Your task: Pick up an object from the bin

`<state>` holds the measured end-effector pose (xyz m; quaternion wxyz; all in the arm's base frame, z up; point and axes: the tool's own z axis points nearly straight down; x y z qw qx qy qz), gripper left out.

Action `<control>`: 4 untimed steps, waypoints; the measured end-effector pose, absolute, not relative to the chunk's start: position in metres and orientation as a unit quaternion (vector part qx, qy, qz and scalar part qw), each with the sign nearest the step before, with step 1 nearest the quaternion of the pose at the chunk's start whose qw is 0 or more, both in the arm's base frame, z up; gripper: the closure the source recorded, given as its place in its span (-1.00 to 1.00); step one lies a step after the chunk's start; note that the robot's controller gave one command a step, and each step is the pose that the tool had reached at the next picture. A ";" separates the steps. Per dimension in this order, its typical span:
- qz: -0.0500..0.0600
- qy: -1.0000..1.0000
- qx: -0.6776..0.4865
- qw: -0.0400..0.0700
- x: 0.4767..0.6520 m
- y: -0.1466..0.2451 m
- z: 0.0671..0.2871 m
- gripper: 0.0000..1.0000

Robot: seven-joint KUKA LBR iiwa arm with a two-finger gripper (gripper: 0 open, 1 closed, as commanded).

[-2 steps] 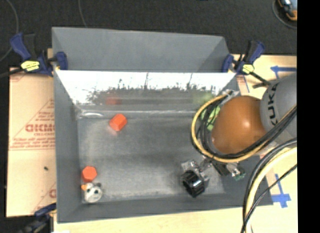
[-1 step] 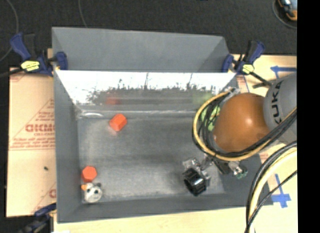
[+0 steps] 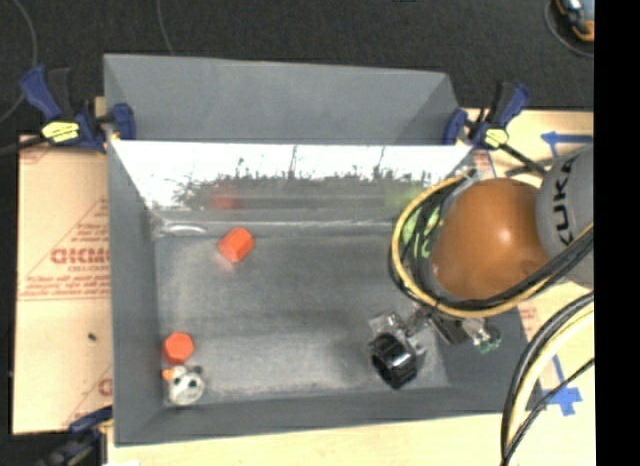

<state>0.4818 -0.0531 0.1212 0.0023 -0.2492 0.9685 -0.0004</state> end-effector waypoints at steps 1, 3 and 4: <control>-0.001 0.969 -0.249 0.003 0.482 -0.053 0.135 1.00; -0.001 0.969 -0.248 0.004 0.483 -0.053 0.153 1.00; -0.002 0.969 -0.248 0.006 0.483 -0.054 0.158 1.00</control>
Offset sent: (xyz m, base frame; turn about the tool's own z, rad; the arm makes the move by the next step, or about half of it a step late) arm 0.0000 0.0000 0.0173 0.0000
